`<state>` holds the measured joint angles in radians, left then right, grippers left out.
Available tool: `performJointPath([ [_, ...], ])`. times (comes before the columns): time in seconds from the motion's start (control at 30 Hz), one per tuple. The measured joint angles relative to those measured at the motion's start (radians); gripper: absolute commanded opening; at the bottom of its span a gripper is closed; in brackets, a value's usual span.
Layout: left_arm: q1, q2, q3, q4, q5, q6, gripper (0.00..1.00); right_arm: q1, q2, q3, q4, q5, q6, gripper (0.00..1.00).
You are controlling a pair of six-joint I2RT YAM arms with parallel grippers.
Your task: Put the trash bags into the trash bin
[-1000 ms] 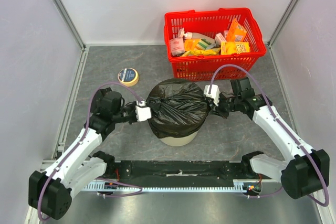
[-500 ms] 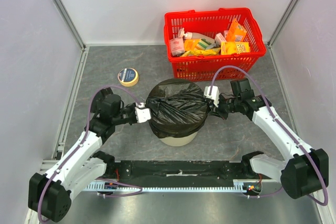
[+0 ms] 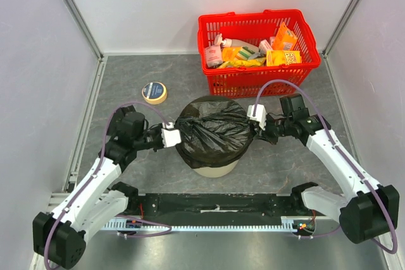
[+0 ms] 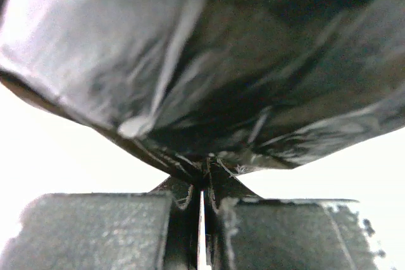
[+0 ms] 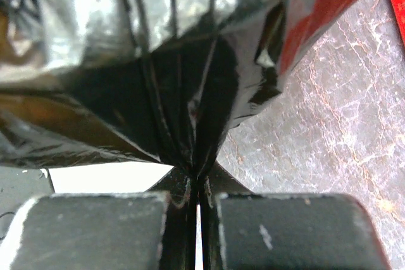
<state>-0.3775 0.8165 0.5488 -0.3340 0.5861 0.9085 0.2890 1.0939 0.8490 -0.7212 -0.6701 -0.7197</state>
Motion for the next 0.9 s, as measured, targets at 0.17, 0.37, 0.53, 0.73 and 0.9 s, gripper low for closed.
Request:
performJointPath([
  [0.17,0.000,0.000,0.093,-0.172,0.019,-0.001,0.02,-0.006,-0.002,0.049,-0.089,0.023,-0.011,0.00],
  [0.37,0.001,-0.001,0.207,-0.341,0.052,-0.001,0.02,-0.011,-0.011,0.094,-0.183,0.056,-0.028,0.00],
  [0.53,0.001,-0.013,0.259,-0.430,0.070,0.000,0.02,-0.011,-0.019,0.105,-0.217,0.088,-0.044,0.00],
  [0.73,0.001,-0.038,0.255,-0.499,0.081,0.003,0.02,-0.011,-0.024,0.092,-0.210,0.126,-0.050,0.00],
  [0.9,0.000,-0.074,0.205,-0.492,0.103,0.009,0.02,-0.010,-0.024,0.061,-0.163,0.130,-0.028,0.00],
])
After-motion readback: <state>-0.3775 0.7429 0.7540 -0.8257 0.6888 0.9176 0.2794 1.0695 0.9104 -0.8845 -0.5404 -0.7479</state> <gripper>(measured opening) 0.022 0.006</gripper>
